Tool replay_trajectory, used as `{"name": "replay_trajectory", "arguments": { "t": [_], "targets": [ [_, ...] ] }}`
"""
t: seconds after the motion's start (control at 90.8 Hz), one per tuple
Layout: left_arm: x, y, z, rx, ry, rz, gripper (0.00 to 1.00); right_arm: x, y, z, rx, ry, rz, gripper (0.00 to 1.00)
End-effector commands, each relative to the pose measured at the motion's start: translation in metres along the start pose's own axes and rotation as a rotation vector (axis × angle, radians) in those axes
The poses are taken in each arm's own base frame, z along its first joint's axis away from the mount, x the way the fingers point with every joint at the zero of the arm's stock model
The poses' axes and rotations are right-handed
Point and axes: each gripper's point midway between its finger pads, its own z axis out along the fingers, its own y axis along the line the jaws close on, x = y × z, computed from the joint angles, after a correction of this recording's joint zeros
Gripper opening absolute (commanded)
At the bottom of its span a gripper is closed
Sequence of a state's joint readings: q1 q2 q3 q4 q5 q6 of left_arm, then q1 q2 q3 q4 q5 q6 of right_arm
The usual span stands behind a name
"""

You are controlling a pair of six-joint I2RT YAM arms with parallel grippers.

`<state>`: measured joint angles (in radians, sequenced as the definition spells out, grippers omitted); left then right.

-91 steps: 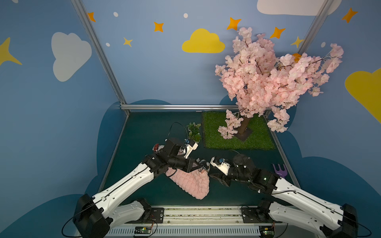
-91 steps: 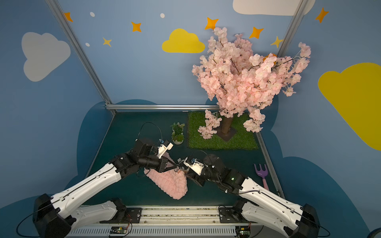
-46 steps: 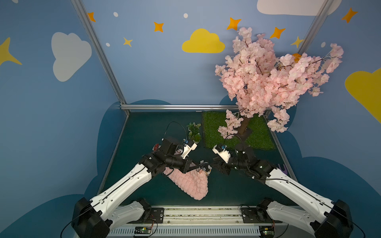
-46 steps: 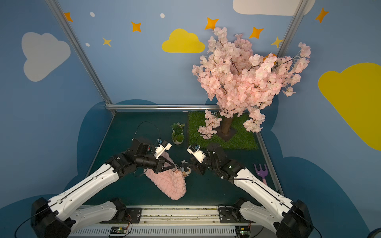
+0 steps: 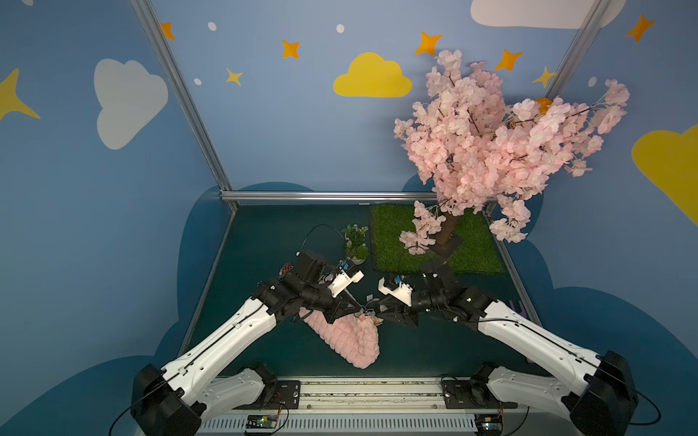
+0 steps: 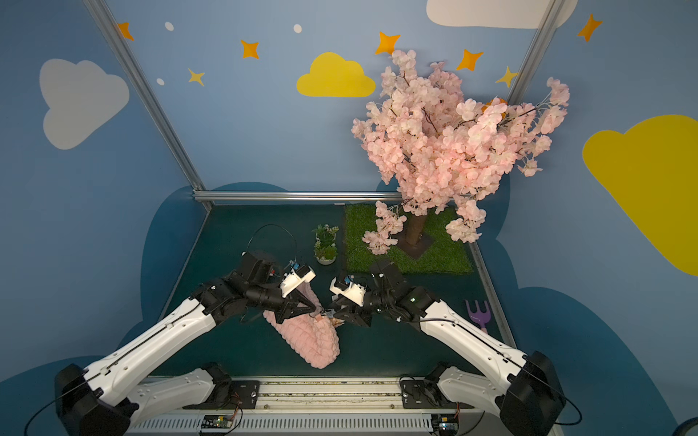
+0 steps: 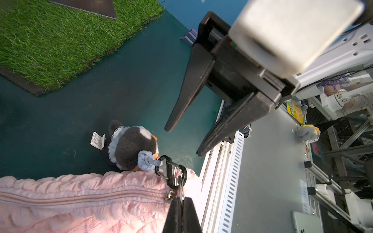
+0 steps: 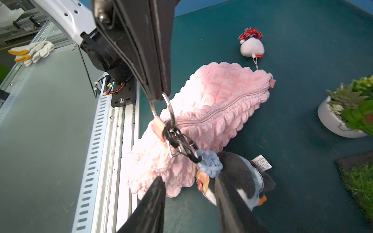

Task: Remove the decoration from the bag
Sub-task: Remove the decoration item from the bag.

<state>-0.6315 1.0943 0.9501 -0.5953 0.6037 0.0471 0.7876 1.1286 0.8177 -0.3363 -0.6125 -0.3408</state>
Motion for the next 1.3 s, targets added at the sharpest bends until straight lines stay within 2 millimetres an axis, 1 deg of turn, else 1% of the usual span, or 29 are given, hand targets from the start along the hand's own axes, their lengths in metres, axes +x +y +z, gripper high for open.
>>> {"name": "replay_trajectory", "arguments": {
  "t": [0.0,0.099,0.187,0.264,0.352,0.441,0.562,0.771,0.925,1.002,1.101,1.211,1.288],
  "targets": [
    [-0.005,-0.006,-0.012,-0.008,-0.019,0.133,0.02,-0.010,0.012,0.002,-0.053,-0.009,-0.055,0.42],
    [-0.007,-0.012,-0.016,-0.001,-0.040,0.209,0.02,-0.015,0.015,0.009,-0.073,-0.029,-0.060,0.38],
    [-0.008,-0.012,-0.020,-0.015,-0.050,0.247,0.02,-0.020,0.014,0.014,-0.093,-0.041,-0.054,0.35],
    [-0.007,-0.016,-0.020,0.010,-0.044,0.264,0.02,-0.022,0.012,0.018,-0.094,-0.042,-0.051,0.33],
    [-0.004,-0.016,-0.018,0.022,-0.028,0.281,0.02,-0.028,0.009,0.021,-0.095,-0.050,-0.051,0.30],
    [-0.003,-0.014,-0.018,0.017,-0.013,0.293,0.02,-0.029,0.013,0.025,-0.118,-0.042,-0.062,0.30],
    [-0.003,-0.012,-0.017,0.008,-0.007,0.303,0.02,-0.020,0.025,0.031,-0.150,-0.007,-0.069,0.29],
    [-0.002,-0.007,-0.020,-0.023,-0.005,0.312,0.02,-0.022,0.031,0.034,-0.169,-0.017,-0.065,0.27],
    [0.003,0.003,-0.022,-0.074,0.003,0.311,0.02,-0.013,0.035,0.036,-0.163,0.007,-0.070,0.27],
    [0.003,0.005,-0.022,-0.079,0.003,0.314,0.02,-0.011,0.038,0.037,-0.159,0.013,-0.072,0.27],
    [0.003,0.003,-0.023,-0.072,0.000,0.322,0.02,-0.009,0.037,0.038,-0.151,0.020,-0.065,0.27],
    [0.008,-0.001,-0.024,-0.058,0.011,0.342,0.02,-0.007,0.028,0.039,-0.114,0.038,-0.059,0.27],
    [0.012,-0.001,-0.026,-0.068,0.018,0.380,0.02,-0.012,0.023,0.039,-0.111,0.028,-0.047,0.27]
  ]
}}
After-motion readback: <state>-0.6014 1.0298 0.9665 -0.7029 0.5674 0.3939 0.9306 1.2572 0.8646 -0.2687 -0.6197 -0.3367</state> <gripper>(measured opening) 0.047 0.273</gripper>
